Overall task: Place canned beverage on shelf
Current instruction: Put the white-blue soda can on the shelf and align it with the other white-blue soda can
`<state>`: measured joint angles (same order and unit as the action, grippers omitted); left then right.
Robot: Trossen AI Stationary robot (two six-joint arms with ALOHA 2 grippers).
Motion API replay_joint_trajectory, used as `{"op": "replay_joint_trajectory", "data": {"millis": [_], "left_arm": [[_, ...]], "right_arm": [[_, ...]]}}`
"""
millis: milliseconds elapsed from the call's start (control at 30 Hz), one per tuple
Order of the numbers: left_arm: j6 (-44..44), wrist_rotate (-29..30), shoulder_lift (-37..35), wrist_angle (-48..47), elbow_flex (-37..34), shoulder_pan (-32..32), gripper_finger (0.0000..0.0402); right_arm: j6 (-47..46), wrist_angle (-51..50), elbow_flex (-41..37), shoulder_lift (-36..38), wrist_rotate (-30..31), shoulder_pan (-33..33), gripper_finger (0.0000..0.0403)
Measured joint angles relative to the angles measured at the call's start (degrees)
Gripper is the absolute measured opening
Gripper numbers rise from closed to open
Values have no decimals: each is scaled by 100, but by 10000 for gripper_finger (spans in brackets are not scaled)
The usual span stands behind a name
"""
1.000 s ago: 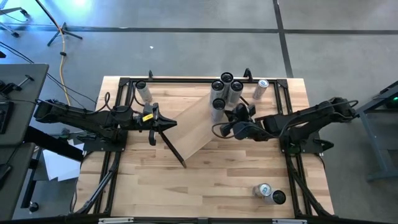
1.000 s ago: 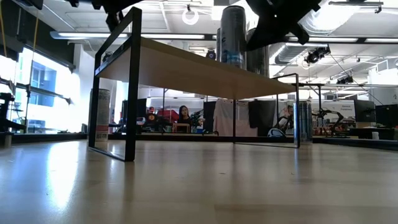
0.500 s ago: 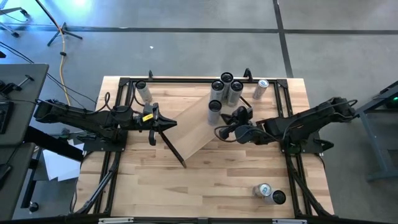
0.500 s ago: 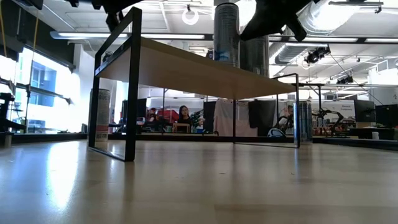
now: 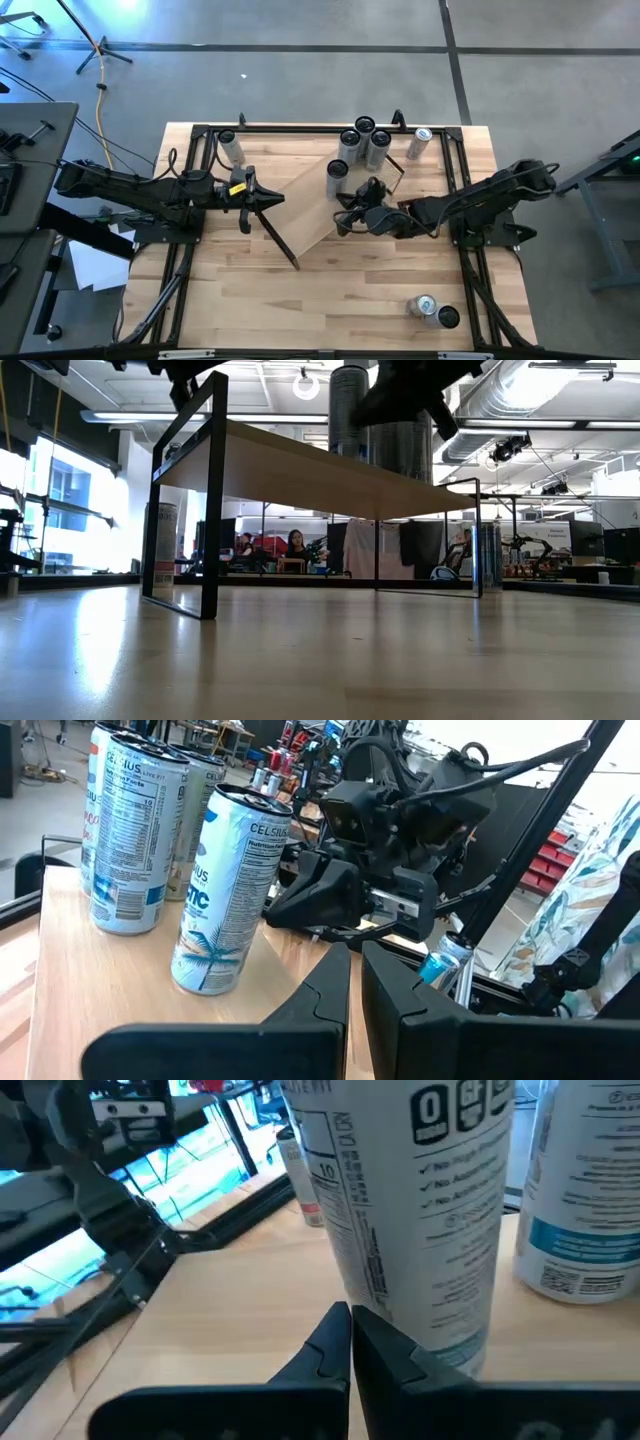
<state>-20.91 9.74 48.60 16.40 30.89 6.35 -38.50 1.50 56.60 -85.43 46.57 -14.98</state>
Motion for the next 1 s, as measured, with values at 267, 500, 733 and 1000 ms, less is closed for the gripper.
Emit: {"op": "replay_joint_trajectory", "data": {"millis": [267, 500, 733, 1000], "left_arm": [[53, -52, -235, -24, 0, -22, 3], [155, -33, -535, -18, 0, -174, 3], [157, -15, -592, -158, 2, -271, 3], [160, -15, -591, -333, 2, -271, 3]], "right_arm": [[422, 616, 665, -641, 335, -251, 0], [205, -953, 2665, -2098, 1748, -344, 0], [-1288, -2839, 4005, -2940, 2348, -83, 0], [-1268, -3008, 4387, -3250, 2360, 121, 0]]}}
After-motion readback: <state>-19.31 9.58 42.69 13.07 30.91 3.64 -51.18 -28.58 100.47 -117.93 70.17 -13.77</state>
